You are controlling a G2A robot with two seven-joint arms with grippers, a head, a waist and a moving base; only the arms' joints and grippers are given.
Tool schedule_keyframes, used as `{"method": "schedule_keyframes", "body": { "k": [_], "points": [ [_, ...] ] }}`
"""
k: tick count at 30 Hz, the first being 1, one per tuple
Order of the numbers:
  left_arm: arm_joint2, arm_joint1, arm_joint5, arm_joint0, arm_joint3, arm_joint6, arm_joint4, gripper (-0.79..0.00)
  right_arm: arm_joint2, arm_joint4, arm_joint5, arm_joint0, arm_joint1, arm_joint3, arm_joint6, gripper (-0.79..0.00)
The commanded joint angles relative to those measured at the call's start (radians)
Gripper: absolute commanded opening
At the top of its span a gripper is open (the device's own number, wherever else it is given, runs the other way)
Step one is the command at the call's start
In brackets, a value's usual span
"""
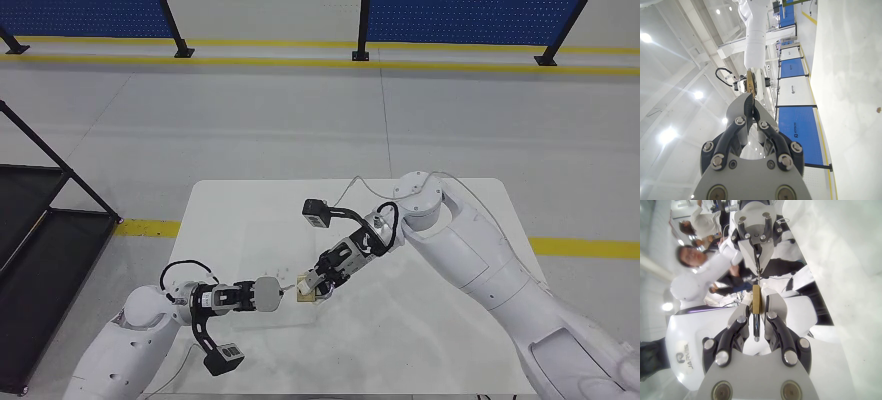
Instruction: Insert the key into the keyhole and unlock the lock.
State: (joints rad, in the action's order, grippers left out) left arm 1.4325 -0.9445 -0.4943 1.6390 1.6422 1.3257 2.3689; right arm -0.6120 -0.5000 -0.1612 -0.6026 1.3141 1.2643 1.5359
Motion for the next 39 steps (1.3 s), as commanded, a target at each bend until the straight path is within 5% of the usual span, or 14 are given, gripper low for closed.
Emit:
{"method": "schedule_keyframes", "body": {
  "k": [1,39],
  "points": [
    [0.0,0.0,0.0,0.0,0.0,0.0,0.0,-0.785,0.0,0.0,0.0,0.0,0.0,0.0,0.0,-0.785],
    [-0.011,0.017,0.032,-0.015,0.034,0.032,0.014,-0.785,0.0,0.0,0.0,0.0,0.0,0.0,0.0,-0.785]
  ]
}}
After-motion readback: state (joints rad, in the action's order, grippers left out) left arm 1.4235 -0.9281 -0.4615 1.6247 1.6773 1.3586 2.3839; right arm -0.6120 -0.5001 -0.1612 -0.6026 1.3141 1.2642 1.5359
